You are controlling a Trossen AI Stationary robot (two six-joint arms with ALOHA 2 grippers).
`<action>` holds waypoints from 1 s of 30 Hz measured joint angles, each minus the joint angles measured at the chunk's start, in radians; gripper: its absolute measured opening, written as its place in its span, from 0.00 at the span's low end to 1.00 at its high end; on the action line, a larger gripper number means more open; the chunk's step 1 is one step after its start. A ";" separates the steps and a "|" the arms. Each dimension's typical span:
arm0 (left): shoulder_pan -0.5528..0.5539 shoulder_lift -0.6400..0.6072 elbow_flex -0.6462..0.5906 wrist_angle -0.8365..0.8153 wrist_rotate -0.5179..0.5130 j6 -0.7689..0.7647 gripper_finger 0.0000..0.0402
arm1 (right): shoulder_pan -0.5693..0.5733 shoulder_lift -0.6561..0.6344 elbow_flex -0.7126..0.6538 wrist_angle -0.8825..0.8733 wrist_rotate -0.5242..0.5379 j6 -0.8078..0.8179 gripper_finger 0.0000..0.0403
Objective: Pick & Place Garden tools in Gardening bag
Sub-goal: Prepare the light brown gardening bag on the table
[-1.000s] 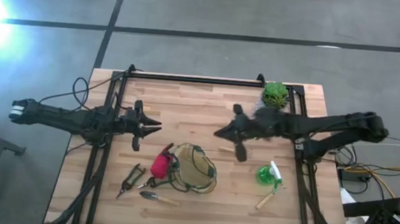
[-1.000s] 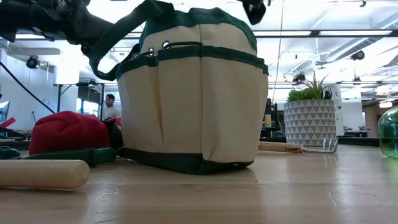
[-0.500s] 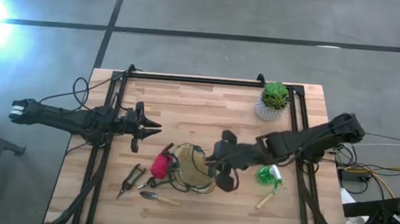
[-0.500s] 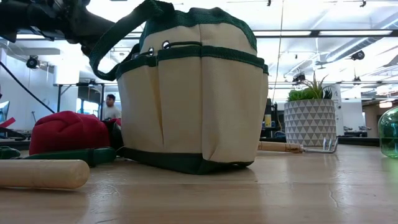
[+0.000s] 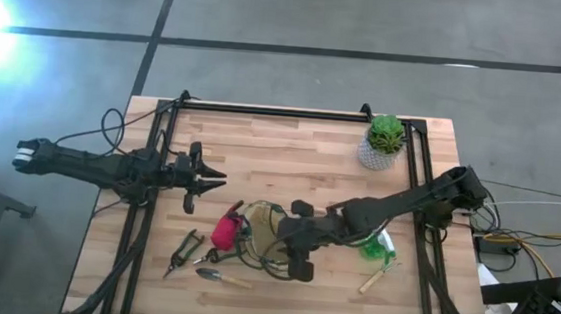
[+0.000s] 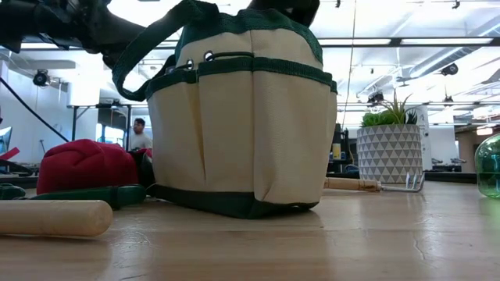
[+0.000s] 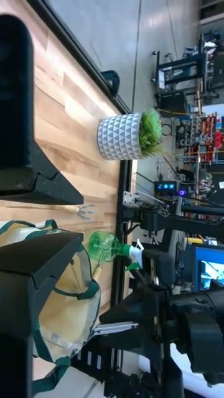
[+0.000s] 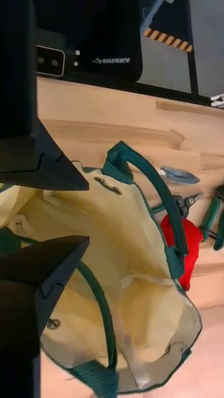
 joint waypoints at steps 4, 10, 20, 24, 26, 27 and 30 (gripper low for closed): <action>0.000 0.000 0.000 0.000 0.000 0.000 0.21 | 0.000 0.002 0.000 -0.004 0.002 0.000 0.29; 0.000 0.000 0.000 0.000 0.000 -0.001 0.21 | -0.009 0.003 -0.001 -0.039 0.034 0.013 0.28; 0.000 0.000 0.000 0.000 0.002 -0.003 0.21 | -0.030 0.004 -0.013 -0.039 0.012 0.059 0.40; 0.000 0.000 0.000 0.000 0.002 -0.003 0.21 | -0.029 0.004 -0.019 -0.035 0.010 0.058 0.40; 0.000 0.000 0.000 -0.001 0.002 -0.003 0.21 | -0.030 0.018 -0.021 -0.035 0.011 0.057 0.39; 0.000 0.000 0.000 -0.001 0.002 -0.003 0.21 | -0.031 0.028 -0.021 -0.035 0.010 0.056 0.39; 0.000 0.001 0.000 -0.002 0.003 -0.006 0.21 | -0.032 0.066 -0.017 -0.043 0.008 0.043 0.37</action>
